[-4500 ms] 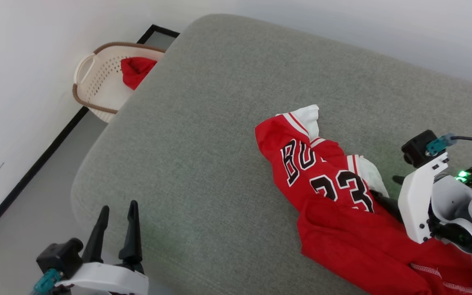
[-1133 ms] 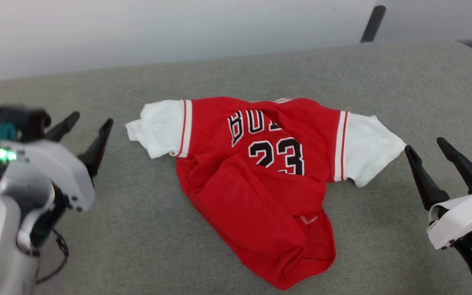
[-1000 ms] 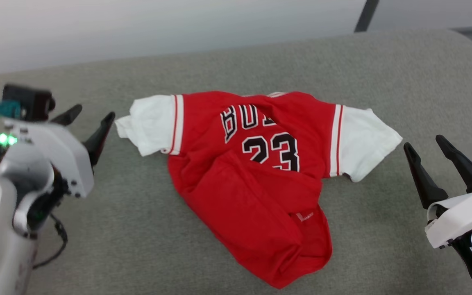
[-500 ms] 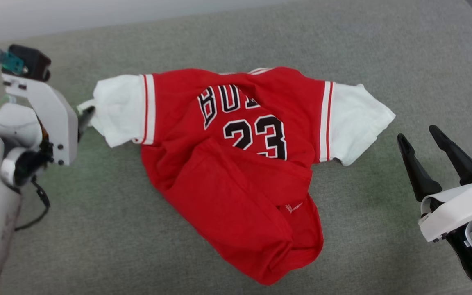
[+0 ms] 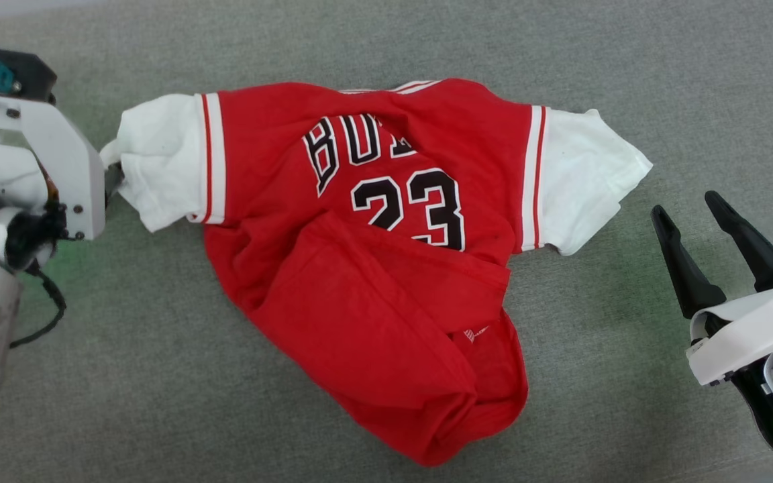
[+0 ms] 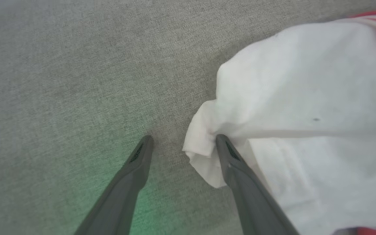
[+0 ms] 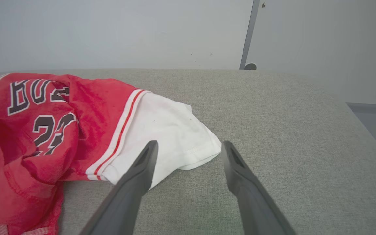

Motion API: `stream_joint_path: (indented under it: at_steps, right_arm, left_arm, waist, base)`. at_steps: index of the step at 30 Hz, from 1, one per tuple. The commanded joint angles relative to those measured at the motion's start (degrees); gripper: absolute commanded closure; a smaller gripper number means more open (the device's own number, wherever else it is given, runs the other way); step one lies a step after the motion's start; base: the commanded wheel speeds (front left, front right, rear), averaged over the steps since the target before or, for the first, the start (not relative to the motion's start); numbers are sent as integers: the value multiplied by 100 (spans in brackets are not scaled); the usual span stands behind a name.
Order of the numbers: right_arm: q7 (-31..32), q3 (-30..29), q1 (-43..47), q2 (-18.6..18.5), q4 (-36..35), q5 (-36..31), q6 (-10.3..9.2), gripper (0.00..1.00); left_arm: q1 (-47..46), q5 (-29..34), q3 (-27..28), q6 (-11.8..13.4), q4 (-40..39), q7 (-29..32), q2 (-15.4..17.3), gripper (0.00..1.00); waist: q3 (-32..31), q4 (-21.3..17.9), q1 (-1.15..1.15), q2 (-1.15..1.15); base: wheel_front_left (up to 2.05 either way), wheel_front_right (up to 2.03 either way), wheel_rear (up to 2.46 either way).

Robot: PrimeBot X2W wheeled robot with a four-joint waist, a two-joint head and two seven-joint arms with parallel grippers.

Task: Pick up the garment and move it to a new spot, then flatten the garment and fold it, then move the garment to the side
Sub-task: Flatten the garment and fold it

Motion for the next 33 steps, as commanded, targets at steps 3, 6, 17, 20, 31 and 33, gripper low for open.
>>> stream_joint_path:
  at_steps: [3,6,17,20,31,33]
  right_arm:
    - [16,-21,-70,-21,-16,-7,-4,0]
    - [32,-32,-96,-19,-24,-11,-4,0]
    - [57,-80,-93,20,-13,-67,-4,0]
    - [71,-118,-46,7,2,-81,-4,0]
    - [228,-227,84,6,-56,-128,-4,0]
    - [256,-237,99,-12,-72,-129,-4,0]
  left_arm:
    - [59,-149,-73,2,348,172,-231,0]
    - [80,-267,-117,3,541,362,-381,0]
    - [9,-521,-136,67,734,723,-530,100]
    - [-26,-500,-127,94,671,703,-445,100]
    - [178,-448,-28,263,256,576,3,100]
    - [275,-488,10,307,164,592,72,100]
  waist:
    - [39,21,0,0]
    - [54,43,0,0]
    - [35,110,0,0]
    - [-19,172,0,0]
    - [-282,532,0,0]
    - [-325,601,0,0]
  base:
    - [0,0,0]
    - [0,0,0]
    - [0,0,0]
    - [0,0,0]
    - [0,0,0]
    - [0,0,0]
